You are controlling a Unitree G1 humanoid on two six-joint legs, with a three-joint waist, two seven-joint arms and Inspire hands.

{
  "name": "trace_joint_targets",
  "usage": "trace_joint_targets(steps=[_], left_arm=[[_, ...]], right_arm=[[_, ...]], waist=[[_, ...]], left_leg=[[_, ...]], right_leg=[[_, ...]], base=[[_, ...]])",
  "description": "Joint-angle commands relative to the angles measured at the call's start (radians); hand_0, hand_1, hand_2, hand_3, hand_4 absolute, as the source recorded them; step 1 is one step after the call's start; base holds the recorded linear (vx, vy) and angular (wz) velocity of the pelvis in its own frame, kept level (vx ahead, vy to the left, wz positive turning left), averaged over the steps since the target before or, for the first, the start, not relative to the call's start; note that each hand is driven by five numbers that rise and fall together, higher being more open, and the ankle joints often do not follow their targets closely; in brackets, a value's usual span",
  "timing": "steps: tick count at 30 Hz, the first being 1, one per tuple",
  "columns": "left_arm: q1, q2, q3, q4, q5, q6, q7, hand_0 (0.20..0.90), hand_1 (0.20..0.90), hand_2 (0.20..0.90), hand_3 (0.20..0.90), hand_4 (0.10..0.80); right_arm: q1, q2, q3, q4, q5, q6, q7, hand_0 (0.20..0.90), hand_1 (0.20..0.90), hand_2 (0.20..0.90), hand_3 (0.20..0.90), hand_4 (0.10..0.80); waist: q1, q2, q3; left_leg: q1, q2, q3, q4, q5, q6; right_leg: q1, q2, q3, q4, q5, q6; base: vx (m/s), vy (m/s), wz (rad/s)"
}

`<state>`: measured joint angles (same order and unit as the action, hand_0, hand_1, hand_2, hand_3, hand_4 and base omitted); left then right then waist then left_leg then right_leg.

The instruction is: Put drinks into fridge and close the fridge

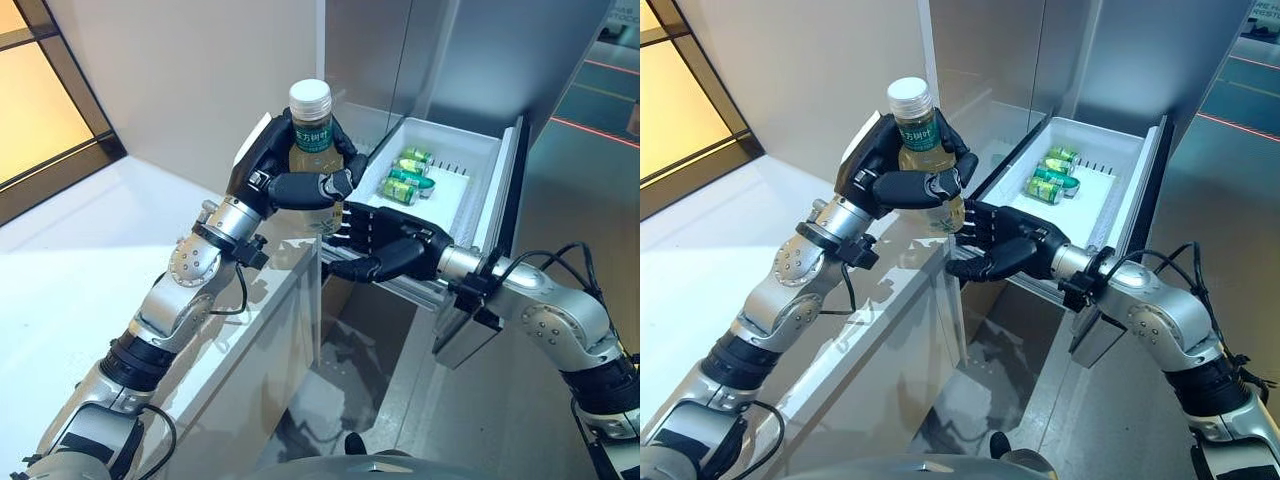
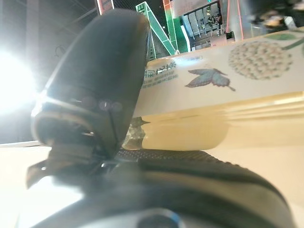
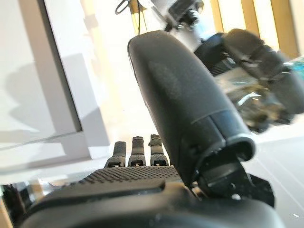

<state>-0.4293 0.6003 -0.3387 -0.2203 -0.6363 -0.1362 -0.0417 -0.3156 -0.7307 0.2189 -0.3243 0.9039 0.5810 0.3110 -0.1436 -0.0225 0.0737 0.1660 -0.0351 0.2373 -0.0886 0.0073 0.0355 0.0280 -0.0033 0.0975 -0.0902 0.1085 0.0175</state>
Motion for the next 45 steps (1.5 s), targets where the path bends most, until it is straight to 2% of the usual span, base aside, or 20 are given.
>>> trace_joint_targets(steps=[1, 6, 11, 14, 20, 24, 29, 34, 45], left_arm=[[-0.246, -0.087, -0.048, -0.042, -0.094, -0.166, -0.018, 0.3, 0.3, 0.3, 0.2, 0.1], [-0.244, -0.12, -0.09, -0.078, -0.116, -0.126, -0.036, 0.3, 0.3, 0.3, 0.2, 0.1], [-0.23, -0.127, -0.102, -0.074, -0.12, -0.099, -0.042, 0.3, 0.3, 0.3, 0.2, 0.1], [-0.22, -0.128, -0.1, -0.059, -0.117, -0.089, -0.046, 0.3, 0.3, 0.3, 0.2, 0.1], [-0.203, -0.119, -0.082, -0.033, -0.092, -0.095, -0.055, 0.3, 0.3, 0.3, 0.2, 0.1], [-0.204, -0.108, -0.063, -0.031, -0.08, -0.125, -0.047, 0.3, 0.3, 0.3, 0.2, 0.1], [-0.207, -0.083, -0.005, -0.067, -0.072, -0.202, -0.006, 0.3, 0.3, 0.3, 0.2, 0.1], [-0.212, -0.058, 0.037, -0.12, -0.065, -0.21, 0.031, 0.3, 0.3, 0.3, 0.2, 0.1], [-0.21, -0.029, 0.065, -0.135, -0.046, -0.242, 0.06, 0.3, 0.3, 0.3, 0.2, 0.1]], right_arm=[[-0.127, 0.061, 0.038, -0.062, 0.077, -0.093, 0.014, 0.9, 0.9, 0.9, 0.9, 0.8], [-0.172, 0.106, 0.095, -0.063, 0.068, -0.145, -0.044, 0.9, 0.9, 0.9, 0.9, 0.8], [-0.191, 0.122, 0.107, -0.067, 0.066, -0.172, -0.065, 0.9, 0.9, 0.9, 0.9, 0.8], [-0.198, 0.128, 0.099, -0.057, 0.048, -0.216, -0.058, 0.9, 0.9, 0.9, 0.9, 0.8], [-0.211, 0.121, 0.067, -0.049, 0.032, -0.25, -0.081, 0.9, 0.9, 0.9, 0.9, 0.8], [-0.197, 0.109, 0.037, -0.038, 0.042, -0.23, -0.106, 0.9, 0.9, 0.9, 0.9, 0.8], [-0.145, 0.095, 0.0, -0.012, 0.03, -0.183, -0.127, 0.9, 0.9, 0.9, 0.9, 0.8], [-0.144, 0.088, -0.02, -0.005, 0.063, -0.154, -0.152, 0.9, 0.9, 0.9, 0.9, 0.8], [-0.158, 0.089, -0.008, 0.007, 0.071, -0.137, -0.137, 0.9, 0.9, 0.9, 0.9, 0.8]], waist=[[-0.011, -0.028, -0.102], [0.008, -0.03, -0.098], [0.016, -0.029, -0.098], [0.022, -0.029, -0.099], [0.028, -0.029, -0.102], [0.024, -0.028, -0.105], [0.026, -0.029, -0.11], [0.034, -0.03, -0.11], [0.047, -0.03, -0.115]], left_leg=[[-0.046, -0.011, -0.087, 0.001, -0.012, -0.003], [-0.05, -0.013, -0.101, 0.001, -0.01, -0.001], [-0.051, -0.011, -0.102, 0.001, -0.008, -0.001], [-0.05, -0.011, -0.103, 0.001, -0.009, -0.001], [-0.049, -0.006, -0.096, 0.001, -0.009, -0.005], [-0.05, -0.002, -0.095, 0.001, -0.007, -0.009], [-0.05, 0.001, -0.101, 0.001, -0.005, -0.011], [-0.047, 0.0, -0.113, 0.001, -0.006, -0.015], [-0.047, -0.001, -0.131, 0.001, -0.004, -0.018]], right_leg=[[0.026, -0.054, -0.059, 0.018, 0.0, 0.077], [0.034, -0.054, -0.074, 0.013, -0.004, 0.074], [0.037, -0.053, -0.082, 0.012, -0.006, 0.071], [0.042, -0.052, -0.089, 0.009, -0.009, 0.07], [0.047, -0.05, -0.101, 0.005, -0.012, 0.068], [0.047, -0.047, -0.097, 0.006, -0.015, 0.066], [0.053, -0.048, -0.111, 0.009, -0.02, 0.064], [0.06, -0.048, -0.13, 0.008, -0.023, 0.06], [0.069, -0.048, -0.143, 0.006, -0.03, 0.059]], base=[[0.0, 0.0, 0.0], [0.0, 0.0, 0.0], [0.0, 0.0, 0.0], [0.02, -0.009, 0.02], [0.027, -0.013, 0.08], [0.008, -0.002, 0.02], [0.024, -0.012, 0.07], [0.018, -0.009, 0.1], [0.001, 0.001, 0.04]])
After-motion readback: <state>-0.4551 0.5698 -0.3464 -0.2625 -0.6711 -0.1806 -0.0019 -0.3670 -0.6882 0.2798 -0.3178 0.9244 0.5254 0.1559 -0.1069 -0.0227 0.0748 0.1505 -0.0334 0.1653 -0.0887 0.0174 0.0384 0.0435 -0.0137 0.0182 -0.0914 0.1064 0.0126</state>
